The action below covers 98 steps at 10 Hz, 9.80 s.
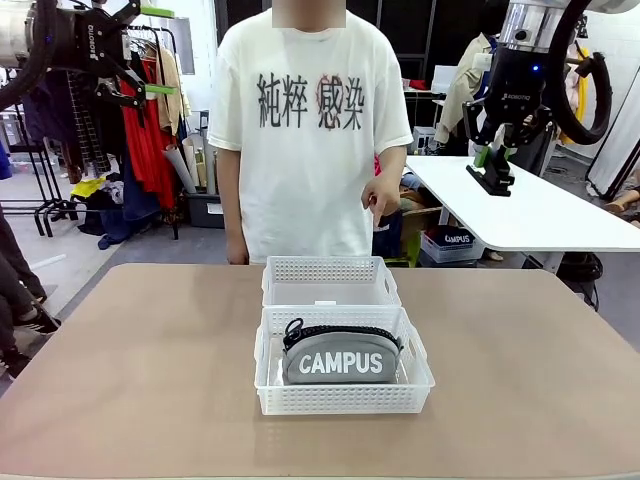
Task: Distribute items into two baskets.
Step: Place the picked Stapler into the Organizing basket as instructed by the person.
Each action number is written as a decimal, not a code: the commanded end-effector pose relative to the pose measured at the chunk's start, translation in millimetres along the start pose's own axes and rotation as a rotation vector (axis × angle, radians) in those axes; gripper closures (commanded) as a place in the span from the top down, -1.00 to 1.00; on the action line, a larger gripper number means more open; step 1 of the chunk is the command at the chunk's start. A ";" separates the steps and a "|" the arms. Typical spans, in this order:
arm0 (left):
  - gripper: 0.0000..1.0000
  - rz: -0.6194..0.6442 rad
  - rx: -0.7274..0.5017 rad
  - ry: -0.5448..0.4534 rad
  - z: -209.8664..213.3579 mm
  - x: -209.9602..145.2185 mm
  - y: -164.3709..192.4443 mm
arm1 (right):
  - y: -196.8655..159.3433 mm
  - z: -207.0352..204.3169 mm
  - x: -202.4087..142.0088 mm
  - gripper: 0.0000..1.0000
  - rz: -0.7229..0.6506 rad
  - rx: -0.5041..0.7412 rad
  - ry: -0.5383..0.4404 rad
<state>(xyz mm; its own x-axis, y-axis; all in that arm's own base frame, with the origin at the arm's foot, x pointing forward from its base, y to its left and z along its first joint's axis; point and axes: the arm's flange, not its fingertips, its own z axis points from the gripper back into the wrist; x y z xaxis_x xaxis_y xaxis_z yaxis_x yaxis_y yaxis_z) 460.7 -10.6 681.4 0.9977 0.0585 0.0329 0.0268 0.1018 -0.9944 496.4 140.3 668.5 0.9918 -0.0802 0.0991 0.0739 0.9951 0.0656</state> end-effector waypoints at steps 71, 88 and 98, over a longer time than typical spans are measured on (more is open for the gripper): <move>1.00 0.005 -0.009 0.002 0.8 -1.9 -2.5 | 247.3 -362.3 87.4 0.21 1.630 -0.004 0.069; 1.00 0.005 -0.009 0.002 0.8 -1.9 -2.5 | 236.6 -354.5 86.6 1.00 1.633 0.023 0.058; 1.00 0.005 -0.009 0.002 0.8 -1.9 -2.5 | 188.5 -230.7 99.2 1.00 0.974 0.388 0.142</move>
<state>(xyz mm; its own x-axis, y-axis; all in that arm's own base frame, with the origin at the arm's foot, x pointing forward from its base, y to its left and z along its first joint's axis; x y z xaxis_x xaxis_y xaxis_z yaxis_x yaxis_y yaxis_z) 460.6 -10.0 681.1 0.9977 0.0599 0.0323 0.0261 0.1019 -0.9944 630.3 335.4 449.5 0.5625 0.8147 0.1409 -0.8130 0.5139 0.2737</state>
